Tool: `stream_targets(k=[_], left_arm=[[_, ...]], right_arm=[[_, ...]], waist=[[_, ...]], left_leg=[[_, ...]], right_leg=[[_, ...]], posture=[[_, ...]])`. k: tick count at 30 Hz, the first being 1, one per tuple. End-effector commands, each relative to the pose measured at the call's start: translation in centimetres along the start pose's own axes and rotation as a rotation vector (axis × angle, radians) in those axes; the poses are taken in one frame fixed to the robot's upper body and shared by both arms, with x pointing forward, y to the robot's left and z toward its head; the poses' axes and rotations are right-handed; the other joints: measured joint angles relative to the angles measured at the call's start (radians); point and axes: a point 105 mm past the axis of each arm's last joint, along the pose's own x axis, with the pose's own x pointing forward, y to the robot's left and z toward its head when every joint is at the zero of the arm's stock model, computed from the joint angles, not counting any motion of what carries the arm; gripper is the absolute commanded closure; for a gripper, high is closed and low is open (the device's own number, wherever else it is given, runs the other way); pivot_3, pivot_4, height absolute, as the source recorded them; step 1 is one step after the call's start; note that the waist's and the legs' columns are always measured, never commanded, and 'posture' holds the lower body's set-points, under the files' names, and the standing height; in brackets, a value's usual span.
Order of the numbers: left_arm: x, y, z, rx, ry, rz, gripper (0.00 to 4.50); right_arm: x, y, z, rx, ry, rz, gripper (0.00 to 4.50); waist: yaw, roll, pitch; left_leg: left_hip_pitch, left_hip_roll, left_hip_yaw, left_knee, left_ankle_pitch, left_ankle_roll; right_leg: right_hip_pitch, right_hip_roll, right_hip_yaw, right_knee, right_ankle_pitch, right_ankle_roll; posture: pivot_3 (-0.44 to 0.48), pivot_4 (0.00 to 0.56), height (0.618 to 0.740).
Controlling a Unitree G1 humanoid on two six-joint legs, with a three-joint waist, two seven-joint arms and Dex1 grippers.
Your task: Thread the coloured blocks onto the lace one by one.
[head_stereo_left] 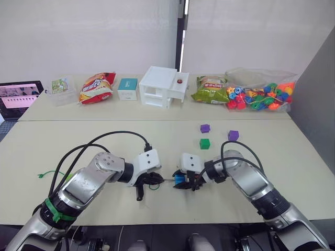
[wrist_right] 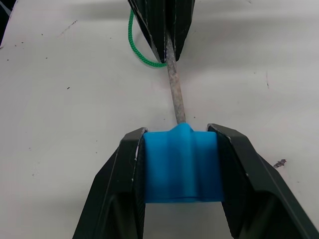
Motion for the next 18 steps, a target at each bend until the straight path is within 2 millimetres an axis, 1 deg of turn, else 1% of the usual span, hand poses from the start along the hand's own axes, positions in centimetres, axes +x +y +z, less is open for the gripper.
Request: stream_targets(k=[1,5,9,13,18], left_arm=[[0.3,-0.4,1.7,0.058,-0.062,-0.028,4.50],[0.9,-0.5,1.5,0.054,-0.073,-0.037,4.50],[1.2,-0.8,1.8,0.060,-0.095,-0.061,4.50],[0.9,-0.8,1.5,0.056,-0.099,-0.070,4.50],[0.3,-0.7,0.5,0.053,-0.085,-0.078,4.50]], right_arm=[[0.3,0.9,0.2,0.013,-0.018,0.031,3.11],[0.3,1.3,0.5,0.016,-0.035,0.043,3.11],[0.3,1.4,0.8,0.019,-0.051,0.048,3.11],[0.3,1.4,0.5,0.018,-0.047,0.050,3.11],[0.3,1.1,0.1,0.027,-0.052,0.049,3.11]], waist=[[0.001,0.000,0.000],[0.001,0.000,0.000],[0.001,0.000,0.000],[0.000,0.000,0.000],[-0.003,0.000,0.000]], left_leg=[[0.000,0.000,0.000,0.000,0.000,0.000],[0.000,0.000,0.000,0.000,0.000,0.000],[0.000,0.000,0.000,0.000,0.000,0.000],[0.000,0.000,0.000,0.000,0.000,0.000],[0.000,0.000,0.000,0.000,0.000,0.000]], right_leg=[[0.000,0.000,0.000,0.000,0.000,0.000],[0.000,0.000,0.000,0.000,0.000,0.000],[0.000,0.000,0.000,0.000,0.000,0.000],[0.000,0.000,0.000,0.000,0.000,0.000],[0.000,0.000,0.000,0.000,0.000,0.000]], posture=[[0.000,0.150,0.740],[0.000,0.150,0.740],[0.000,0.150,0.740],[0.000,0.150,0.740],[0.000,0.150,0.740]])
